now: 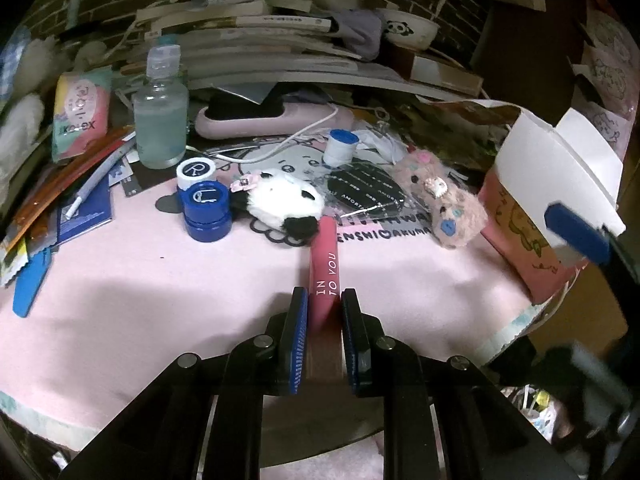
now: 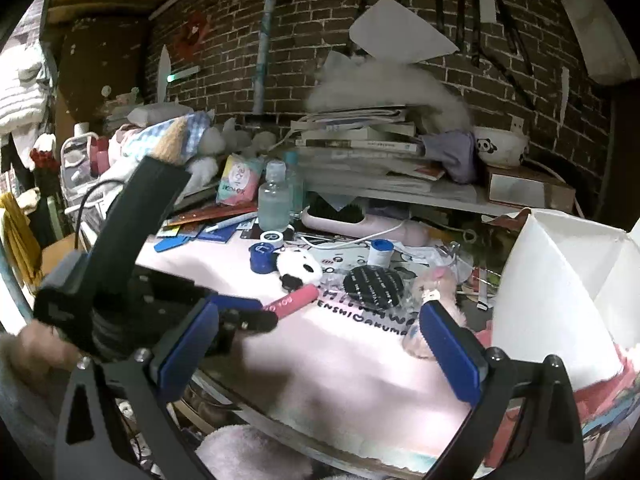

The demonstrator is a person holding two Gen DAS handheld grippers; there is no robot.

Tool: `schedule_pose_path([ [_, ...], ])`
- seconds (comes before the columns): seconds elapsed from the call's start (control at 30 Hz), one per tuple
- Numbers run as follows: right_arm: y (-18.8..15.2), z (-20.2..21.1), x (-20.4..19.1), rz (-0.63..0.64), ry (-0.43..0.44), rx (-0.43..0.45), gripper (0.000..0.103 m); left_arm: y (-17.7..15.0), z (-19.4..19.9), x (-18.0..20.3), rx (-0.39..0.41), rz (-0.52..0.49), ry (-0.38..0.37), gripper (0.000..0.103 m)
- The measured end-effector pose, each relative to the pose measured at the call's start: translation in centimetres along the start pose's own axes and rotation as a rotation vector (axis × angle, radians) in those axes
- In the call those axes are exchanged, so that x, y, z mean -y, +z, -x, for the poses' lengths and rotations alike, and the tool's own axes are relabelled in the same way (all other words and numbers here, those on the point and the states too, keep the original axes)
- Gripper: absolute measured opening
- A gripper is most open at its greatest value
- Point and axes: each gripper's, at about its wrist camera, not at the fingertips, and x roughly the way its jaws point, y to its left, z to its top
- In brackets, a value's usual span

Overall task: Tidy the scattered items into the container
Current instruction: 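Grasp the pink lipstick tube on the desk with the left tool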

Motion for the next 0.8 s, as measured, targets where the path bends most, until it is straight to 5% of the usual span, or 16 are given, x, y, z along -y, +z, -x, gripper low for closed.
schedule_pose_path([
  [0.8,-2.8,-1.6,1.5,-0.207,-0.020,-0.048,0.101,2.4,2.5,-0.4,0.065,-0.017,0.013,0.012],
])
